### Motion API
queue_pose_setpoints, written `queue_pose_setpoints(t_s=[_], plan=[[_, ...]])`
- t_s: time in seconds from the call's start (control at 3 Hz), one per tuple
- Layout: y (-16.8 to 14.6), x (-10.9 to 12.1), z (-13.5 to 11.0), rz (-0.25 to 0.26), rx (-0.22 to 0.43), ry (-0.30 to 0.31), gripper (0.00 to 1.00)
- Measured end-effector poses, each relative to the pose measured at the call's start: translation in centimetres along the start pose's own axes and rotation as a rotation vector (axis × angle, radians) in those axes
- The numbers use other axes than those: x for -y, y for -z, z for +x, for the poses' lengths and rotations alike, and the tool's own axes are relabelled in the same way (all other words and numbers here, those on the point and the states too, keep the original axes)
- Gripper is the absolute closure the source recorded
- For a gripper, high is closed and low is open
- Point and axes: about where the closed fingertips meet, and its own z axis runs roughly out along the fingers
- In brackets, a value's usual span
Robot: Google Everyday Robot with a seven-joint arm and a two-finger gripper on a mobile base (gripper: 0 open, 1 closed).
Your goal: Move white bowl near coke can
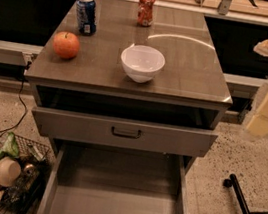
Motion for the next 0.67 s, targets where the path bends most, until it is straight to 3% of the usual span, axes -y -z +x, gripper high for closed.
queue_pose_setpoints(t_s=[0.67], plan=[[-1.8,2.4,-5.0,0.027,0.006,0.104,0.00]])
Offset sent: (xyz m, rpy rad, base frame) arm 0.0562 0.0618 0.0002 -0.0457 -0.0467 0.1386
